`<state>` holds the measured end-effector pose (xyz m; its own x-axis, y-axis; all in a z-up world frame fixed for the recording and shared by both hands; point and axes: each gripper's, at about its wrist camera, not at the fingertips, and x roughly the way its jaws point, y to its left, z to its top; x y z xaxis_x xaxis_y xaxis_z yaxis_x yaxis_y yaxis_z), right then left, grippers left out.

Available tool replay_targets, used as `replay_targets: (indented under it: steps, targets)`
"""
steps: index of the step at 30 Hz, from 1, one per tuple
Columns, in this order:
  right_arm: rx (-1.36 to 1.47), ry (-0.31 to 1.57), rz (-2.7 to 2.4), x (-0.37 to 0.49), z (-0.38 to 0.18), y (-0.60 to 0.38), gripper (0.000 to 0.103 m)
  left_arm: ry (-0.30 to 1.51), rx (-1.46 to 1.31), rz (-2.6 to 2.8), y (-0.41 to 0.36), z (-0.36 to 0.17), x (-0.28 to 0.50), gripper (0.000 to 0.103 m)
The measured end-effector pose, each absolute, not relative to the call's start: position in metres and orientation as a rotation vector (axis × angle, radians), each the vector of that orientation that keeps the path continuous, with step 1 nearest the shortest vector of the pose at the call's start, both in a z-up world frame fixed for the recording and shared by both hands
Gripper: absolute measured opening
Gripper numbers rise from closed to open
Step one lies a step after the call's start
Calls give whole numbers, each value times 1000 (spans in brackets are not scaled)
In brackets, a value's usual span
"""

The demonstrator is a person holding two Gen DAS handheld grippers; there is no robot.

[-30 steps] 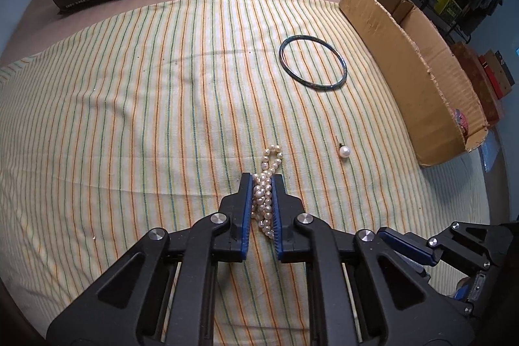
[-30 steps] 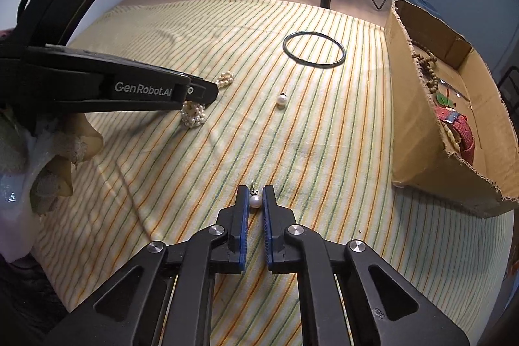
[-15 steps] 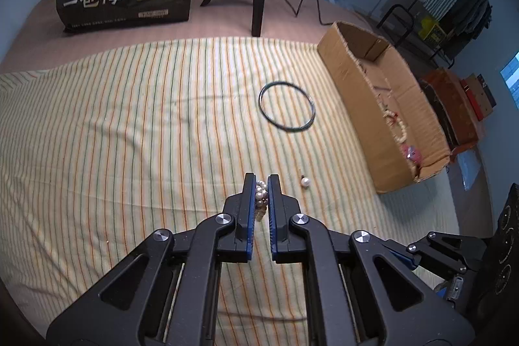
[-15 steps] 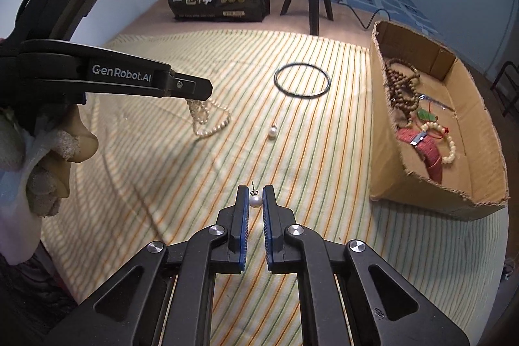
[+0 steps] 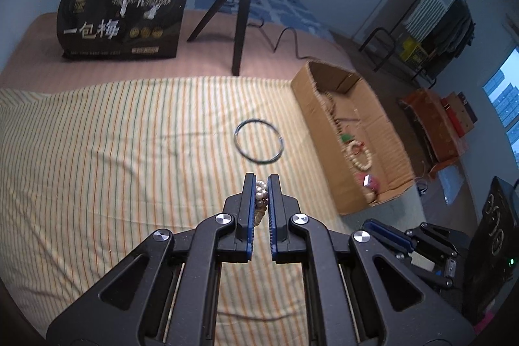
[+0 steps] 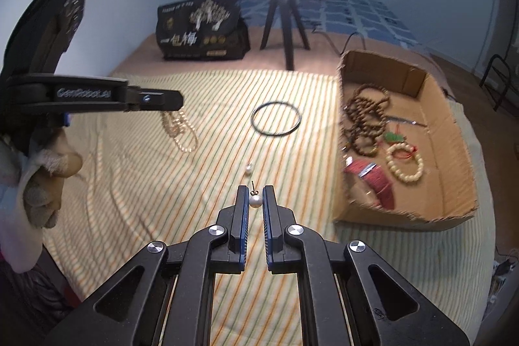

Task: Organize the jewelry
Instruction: 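Lift and carry the pearl necklace and earring with both grippers over the box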

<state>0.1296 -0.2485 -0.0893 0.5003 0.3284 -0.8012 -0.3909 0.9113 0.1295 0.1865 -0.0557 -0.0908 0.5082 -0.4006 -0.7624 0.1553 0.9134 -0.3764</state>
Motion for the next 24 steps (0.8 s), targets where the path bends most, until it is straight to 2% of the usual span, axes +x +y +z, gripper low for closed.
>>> replay_targets:
  steps: [11, 24]
  targets:
    - [2, 877, 349, 146, -59, -296, 7, 925, -284, -409, -85, -63, 188, 5]
    - [55, 846, 263, 179, -53, -338, 7, 910, -288, -482, -135, -54, 199, 5]
